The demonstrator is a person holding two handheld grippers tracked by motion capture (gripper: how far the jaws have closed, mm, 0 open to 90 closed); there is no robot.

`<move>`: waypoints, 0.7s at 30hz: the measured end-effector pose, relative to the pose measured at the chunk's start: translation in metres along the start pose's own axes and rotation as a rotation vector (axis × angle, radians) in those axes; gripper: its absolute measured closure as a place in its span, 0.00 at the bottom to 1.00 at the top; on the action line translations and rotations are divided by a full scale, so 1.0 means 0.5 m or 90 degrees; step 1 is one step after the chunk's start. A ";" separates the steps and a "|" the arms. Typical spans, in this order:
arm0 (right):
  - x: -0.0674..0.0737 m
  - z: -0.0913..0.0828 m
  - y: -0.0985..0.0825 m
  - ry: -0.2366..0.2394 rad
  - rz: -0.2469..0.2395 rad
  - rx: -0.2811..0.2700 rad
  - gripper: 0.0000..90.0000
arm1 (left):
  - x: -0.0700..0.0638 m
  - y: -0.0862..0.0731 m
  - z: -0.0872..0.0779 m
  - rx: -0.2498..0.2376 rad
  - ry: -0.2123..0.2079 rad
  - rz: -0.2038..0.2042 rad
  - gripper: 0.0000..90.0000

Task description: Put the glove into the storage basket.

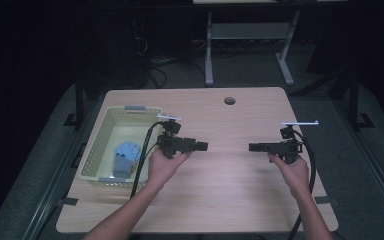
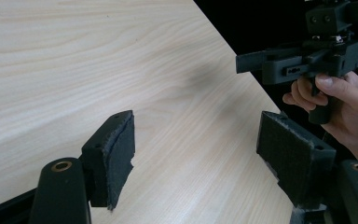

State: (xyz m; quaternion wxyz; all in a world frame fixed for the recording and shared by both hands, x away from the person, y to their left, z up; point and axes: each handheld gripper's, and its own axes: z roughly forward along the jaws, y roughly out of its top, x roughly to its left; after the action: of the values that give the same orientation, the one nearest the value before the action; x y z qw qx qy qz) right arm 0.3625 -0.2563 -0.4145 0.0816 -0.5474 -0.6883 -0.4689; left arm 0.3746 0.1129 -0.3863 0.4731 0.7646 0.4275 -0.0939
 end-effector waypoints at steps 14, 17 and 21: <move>-0.036 -0.012 -0.044 -0.004 0.013 0.003 0.33 | -0.007 -0.051 0.030 0.007 -0.018 0.007 0.30; -0.042 -0.015 -0.055 -0.006 0.018 0.008 0.33 | -0.007 -0.059 0.032 0.007 -0.021 0.006 0.30; -0.047 -0.018 -0.067 -0.005 0.022 0.010 0.33 | -0.007 -0.077 0.035 0.008 -0.020 0.014 0.30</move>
State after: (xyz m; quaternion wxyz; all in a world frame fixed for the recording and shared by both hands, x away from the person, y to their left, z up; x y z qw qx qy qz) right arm 0.3404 -0.2776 -0.4430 0.0911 -0.5605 -0.6826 -0.4601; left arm 0.3484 0.1041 -0.4188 0.4759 0.7708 0.4107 -0.1036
